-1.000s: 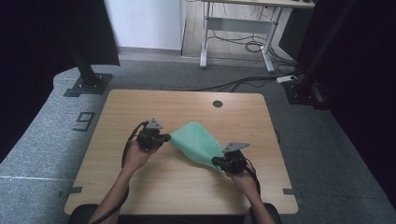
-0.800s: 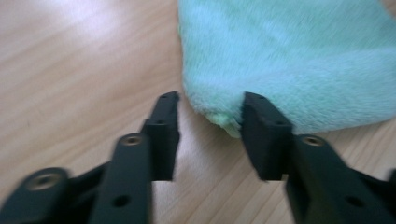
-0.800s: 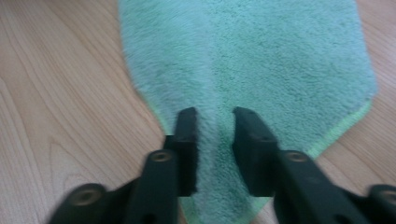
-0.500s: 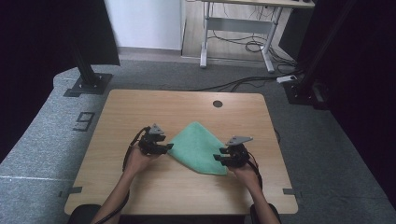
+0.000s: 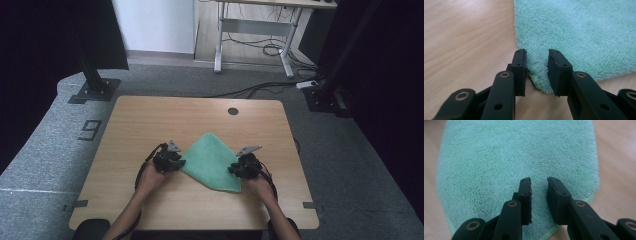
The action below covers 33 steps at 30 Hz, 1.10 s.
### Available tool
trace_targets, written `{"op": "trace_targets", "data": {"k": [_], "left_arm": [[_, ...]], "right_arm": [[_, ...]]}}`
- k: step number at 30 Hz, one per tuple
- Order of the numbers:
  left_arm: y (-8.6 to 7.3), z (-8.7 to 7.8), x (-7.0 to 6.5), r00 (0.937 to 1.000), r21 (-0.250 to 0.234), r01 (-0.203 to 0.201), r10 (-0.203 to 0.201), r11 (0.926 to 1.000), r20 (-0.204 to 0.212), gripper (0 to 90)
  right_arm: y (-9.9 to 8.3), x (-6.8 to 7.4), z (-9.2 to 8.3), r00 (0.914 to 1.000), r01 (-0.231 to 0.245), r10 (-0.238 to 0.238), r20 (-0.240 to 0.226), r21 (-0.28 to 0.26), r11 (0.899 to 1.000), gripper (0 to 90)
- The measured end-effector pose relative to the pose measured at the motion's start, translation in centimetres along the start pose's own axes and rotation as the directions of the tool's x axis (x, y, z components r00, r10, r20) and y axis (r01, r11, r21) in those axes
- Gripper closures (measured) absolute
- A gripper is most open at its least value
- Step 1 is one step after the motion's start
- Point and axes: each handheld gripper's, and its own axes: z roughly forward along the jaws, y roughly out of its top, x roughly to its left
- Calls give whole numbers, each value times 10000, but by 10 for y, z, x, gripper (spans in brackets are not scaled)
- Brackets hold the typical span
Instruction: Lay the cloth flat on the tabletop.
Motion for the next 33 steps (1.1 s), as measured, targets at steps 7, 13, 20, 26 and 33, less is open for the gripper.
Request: {"op": "trace_targets", "data": {"k": [7, 13, 20, 26, 33], "left_arm": [[10, -16, 8, 9986, -549, 525, -522, 9971, 77, 565], [27, -6, 21, 9967, -440, 806, -800, 9958, 147, 510], [26, 19, 18, 9920, -224, 1072, -1054, 9940, 690, 519], [28, 18, 9, 9958, 97, 684, -689, 9976, 611, 838], [71, -64, -6, 9982, -1612, -365, 284, 9862, -527, 864]], "right_arm": [[2, 2, -12, 9998, 150, -150, -91, -70, 9999, 593], [27, -20, -6, 9973, -207, 238, 699, -446, 9988, 545], [37, -34, 17, 9965, -688, 702, 461, -308, 9972, 611], [35, -28, 21, 9972, -742, 742, 96, 89, 9972, 824], [71, -9, -32, 9960, 291, -205, 874, -986, 9947, 867]]}}
